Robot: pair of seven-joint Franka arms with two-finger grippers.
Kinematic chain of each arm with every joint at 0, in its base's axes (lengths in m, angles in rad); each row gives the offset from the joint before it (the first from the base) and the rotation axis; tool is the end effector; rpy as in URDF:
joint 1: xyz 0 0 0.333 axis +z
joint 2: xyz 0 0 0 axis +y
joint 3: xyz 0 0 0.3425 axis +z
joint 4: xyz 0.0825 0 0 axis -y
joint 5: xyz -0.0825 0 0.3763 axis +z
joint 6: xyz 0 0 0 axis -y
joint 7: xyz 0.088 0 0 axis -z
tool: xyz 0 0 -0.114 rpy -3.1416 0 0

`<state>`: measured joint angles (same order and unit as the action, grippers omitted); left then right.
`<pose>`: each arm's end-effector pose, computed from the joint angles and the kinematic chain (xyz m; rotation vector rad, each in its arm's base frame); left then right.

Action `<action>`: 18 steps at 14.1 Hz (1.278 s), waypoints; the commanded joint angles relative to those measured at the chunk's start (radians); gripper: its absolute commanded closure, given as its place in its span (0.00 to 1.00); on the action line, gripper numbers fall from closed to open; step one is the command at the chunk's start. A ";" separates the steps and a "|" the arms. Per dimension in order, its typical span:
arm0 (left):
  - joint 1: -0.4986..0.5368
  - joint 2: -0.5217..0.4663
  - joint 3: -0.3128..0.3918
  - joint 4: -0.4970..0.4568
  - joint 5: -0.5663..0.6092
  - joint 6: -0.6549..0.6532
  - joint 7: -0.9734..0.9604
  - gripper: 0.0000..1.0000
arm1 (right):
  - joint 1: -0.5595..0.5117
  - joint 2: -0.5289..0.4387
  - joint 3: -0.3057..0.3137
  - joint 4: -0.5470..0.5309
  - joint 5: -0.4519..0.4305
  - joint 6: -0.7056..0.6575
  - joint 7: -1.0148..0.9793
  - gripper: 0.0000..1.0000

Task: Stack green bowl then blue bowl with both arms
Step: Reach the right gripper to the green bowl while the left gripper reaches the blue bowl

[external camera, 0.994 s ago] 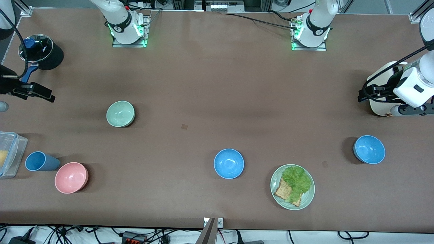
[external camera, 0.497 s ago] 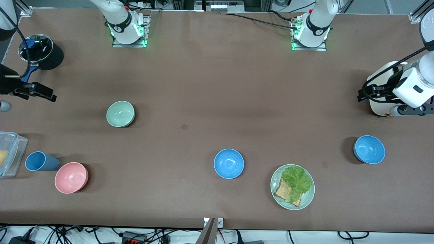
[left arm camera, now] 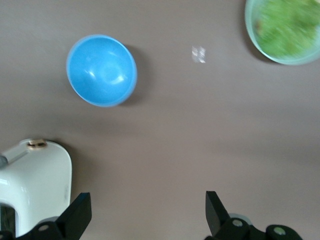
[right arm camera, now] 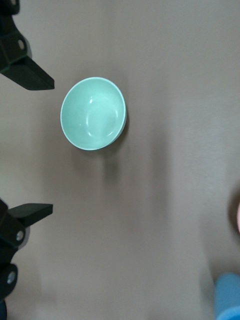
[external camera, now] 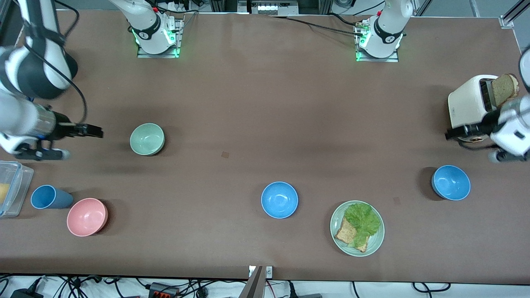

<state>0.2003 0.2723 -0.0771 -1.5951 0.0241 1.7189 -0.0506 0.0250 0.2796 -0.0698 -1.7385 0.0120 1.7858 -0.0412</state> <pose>0.6200 0.0841 0.4843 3.1190 0.2654 -0.2315 0.6077 -0.0228 0.4202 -3.1187 0.0110 0.3630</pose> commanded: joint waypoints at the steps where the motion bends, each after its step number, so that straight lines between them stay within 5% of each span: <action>1: 0.071 0.142 -0.004 0.080 0.022 0.094 0.114 0.00 | 0.038 0.058 0.001 -0.053 -0.015 0.044 -0.009 0.00; 8: 0.154 0.326 0.003 0.078 0.022 0.318 0.385 0.00 | 0.041 0.208 -0.001 -0.158 -0.006 0.195 -0.003 0.01; 11: 0.172 0.364 0.003 0.078 0.022 0.367 0.449 0.00 | 0.036 0.224 -0.001 -0.164 -0.006 0.181 -0.003 0.26; 16: 0.196 0.409 0.003 0.078 0.022 0.482 0.554 0.00 | 0.035 0.225 -0.001 -0.167 -0.004 0.169 0.001 0.95; 18: 0.194 0.427 0.003 0.078 0.022 0.487 0.555 0.00 | 0.038 0.225 -0.001 -0.167 -0.003 0.169 0.001 1.00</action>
<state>0.3931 0.6671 -0.0684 -1.5497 0.0331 2.2012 0.4801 0.0675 0.5206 -0.0756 -1.8901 0.0116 1.9611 -0.0418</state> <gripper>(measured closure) 0.000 0.784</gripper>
